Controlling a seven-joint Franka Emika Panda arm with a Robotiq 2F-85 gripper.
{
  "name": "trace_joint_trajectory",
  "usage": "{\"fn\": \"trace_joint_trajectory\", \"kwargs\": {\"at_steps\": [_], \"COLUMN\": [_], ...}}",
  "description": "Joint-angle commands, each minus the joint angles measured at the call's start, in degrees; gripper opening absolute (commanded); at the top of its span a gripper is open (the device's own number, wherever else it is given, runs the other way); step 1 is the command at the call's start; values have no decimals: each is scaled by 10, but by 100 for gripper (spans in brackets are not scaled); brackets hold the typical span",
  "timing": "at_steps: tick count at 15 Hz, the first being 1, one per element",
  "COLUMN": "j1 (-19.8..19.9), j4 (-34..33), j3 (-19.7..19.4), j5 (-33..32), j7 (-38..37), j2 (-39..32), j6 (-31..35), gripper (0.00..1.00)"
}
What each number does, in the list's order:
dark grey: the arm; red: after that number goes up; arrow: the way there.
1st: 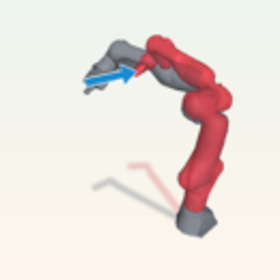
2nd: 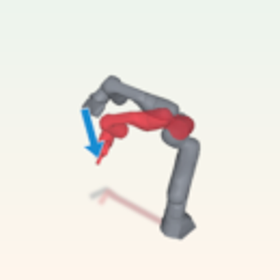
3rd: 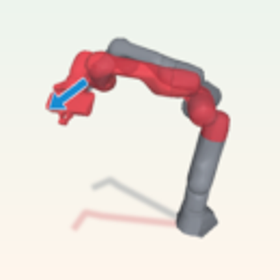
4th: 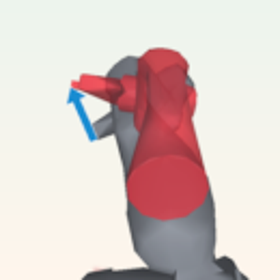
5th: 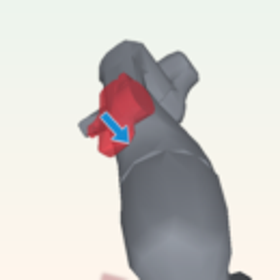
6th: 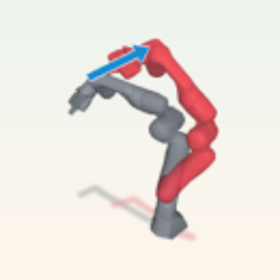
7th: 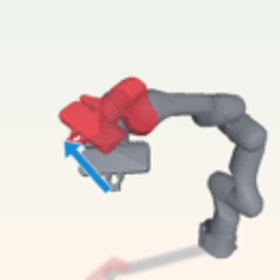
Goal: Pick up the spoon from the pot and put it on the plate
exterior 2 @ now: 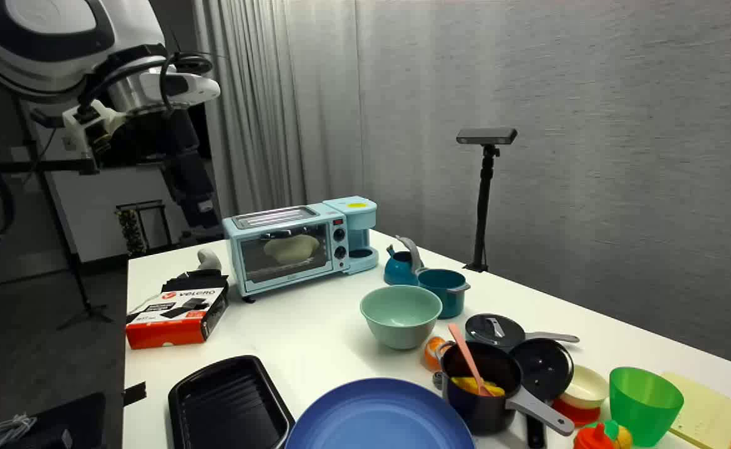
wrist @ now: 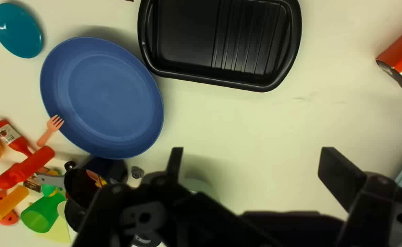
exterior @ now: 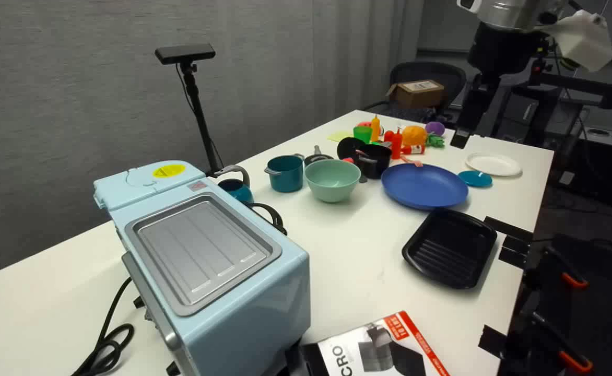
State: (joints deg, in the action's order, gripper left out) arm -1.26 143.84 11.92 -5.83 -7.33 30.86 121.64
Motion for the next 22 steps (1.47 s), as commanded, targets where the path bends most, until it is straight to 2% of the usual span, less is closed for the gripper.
{"fn": "trace_joint_trajectory", "kwargs": {"at_steps": [1,18,20,22], "j1": [-12,-12,2,17], "j4": [-1,-1,-16,-36], "j3": [-11,-11,-10,-28], "j5": [-7,-7,-14,-12], "j7": [-6,-6,-28,-40], "j2": [-2,-2,-27,-49], "j6": [-2,-2,17,41], "gripper": [100,100,100,100]}}
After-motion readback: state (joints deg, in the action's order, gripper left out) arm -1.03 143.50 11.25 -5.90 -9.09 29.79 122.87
